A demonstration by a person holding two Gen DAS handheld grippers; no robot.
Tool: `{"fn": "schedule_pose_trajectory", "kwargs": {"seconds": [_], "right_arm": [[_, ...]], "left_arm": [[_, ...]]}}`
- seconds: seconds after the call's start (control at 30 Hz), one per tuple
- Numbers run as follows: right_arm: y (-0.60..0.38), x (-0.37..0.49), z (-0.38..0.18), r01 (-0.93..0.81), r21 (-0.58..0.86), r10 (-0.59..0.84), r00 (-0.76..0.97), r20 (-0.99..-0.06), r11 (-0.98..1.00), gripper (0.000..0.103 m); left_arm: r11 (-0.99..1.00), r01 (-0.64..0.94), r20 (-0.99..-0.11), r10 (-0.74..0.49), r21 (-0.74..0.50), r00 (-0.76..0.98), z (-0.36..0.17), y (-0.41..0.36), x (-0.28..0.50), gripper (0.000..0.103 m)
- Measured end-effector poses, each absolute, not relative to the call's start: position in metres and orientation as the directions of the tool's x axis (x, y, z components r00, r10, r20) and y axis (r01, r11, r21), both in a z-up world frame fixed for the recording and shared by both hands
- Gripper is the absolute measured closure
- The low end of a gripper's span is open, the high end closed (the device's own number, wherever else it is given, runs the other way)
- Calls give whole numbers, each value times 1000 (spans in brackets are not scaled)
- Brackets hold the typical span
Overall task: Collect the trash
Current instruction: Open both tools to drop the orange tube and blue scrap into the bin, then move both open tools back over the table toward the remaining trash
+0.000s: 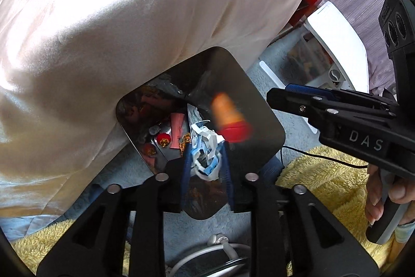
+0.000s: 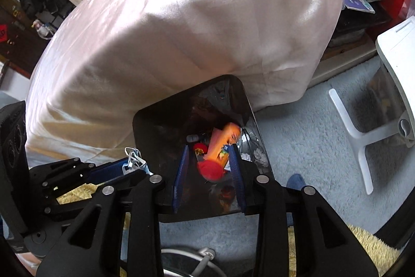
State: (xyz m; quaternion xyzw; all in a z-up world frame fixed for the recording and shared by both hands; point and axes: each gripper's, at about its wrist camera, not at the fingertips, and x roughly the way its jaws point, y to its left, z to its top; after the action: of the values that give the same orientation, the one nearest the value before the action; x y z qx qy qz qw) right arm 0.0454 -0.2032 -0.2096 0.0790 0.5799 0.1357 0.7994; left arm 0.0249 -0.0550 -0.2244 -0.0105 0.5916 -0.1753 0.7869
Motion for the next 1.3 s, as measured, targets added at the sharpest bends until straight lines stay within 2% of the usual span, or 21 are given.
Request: {"fn": "schedule_pose_trajectory", "kwargs": {"seconds": [0.1, 0.2, 0.43, 0.5, 0.57, 0.6, 0.67, 1.07, 1.3], "right_arm": [[-207, 46, -206, -112, 278, 299, 311, -902, 954, 60], [-214, 48, -200, -89, 275, 289, 340, -895, 957, 56], [-226, 52, -183, -65, 300, 300, 394, -869, 952, 56], [-229, 54, -174, -68, 305, 305, 416, -857, 950, 56], [-230, 57, -160, -77, 296, 298, 448, -843, 952, 54], [-230, 59, -154, -82, 289, 293, 464, -836, 954, 50], [-231, 66, -138, -91, 276, 283, 503, -816, 957, 45], [-224, 146, -83, -141, 192, 238, 605, -760, 971, 42], [-222, 205, -92, -118, 189, 222, 598, -770, 975, 43]], "left_arm": [[941, 255, -927, -284, -220, 247, -223, -53, 23, 73], [943, 248, -923, -284, -221, 260, -219, -49, 23, 57], [944, 239, -916, -291, -227, 278, -204, -41, 22, 50], [943, 243, -907, -297, -229, 298, -193, -37, 22, 43], [945, 252, -894, -290, -210, 341, -176, -34, 23, 32], [946, 256, -887, -284, -197, 364, -168, -33, 24, 27], [949, 258, -872, -279, -184, 402, -154, -28, 28, 23], [966, 221, -841, -227, -131, 491, -108, 1, 103, 21], [963, 229, -815, -247, -144, 524, -96, -5, 155, 21]]}}
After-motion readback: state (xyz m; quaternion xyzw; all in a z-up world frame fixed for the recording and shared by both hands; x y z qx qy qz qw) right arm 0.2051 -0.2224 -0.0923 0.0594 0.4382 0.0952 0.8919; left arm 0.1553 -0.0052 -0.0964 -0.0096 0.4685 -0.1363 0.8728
